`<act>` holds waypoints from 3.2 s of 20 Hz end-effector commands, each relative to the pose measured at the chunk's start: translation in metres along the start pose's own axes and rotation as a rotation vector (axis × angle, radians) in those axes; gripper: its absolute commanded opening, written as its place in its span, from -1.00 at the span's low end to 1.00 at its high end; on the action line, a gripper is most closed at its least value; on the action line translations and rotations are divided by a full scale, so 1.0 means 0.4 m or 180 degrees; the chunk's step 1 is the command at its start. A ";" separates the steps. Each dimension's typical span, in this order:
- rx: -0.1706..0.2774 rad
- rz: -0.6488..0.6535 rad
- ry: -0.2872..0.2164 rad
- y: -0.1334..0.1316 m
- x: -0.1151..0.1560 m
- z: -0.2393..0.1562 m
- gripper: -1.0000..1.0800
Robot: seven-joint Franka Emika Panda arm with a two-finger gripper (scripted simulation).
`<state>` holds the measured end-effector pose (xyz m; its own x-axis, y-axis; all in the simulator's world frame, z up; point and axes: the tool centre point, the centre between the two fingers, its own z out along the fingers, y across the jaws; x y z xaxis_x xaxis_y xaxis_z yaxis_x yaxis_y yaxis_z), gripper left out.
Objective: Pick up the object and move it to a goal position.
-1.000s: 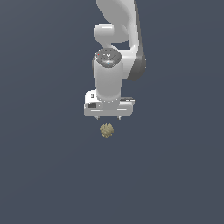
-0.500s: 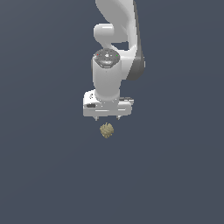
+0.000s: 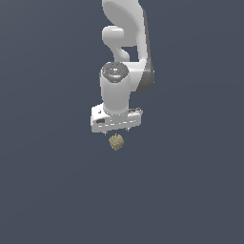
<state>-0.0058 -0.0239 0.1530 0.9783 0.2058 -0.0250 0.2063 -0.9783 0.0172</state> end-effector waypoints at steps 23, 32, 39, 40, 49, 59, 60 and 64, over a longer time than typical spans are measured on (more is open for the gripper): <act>0.0039 -0.1194 0.0089 0.003 -0.030 0.160 0.92; 0.0039 -0.1186 0.0087 0.002 -0.031 0.212 0.92; 0.0039 -0.1193 0.0089 0.000 -0.030 0.280 0.92; 0.0039 -0.1193 0.0089 0.001 -0.029 0.283 0.92; 0.0039 -0.1193 0.0089 0.001 -0.028 0.285 -1.00; 0.0036 -0.1191 0.0092 -0.010 -0.015 0.257 -1.00; 0.0036 -0.1191 0.0092 -0.015 -0.011 0.248 -1.00; 0.0036 -0.1191 0.0092 -0.039 0.014 0.197 -1.00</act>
<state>-0.0087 -0.0143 0.0654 0.8359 0.5489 -0.0002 0.5489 -0.8359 0.0005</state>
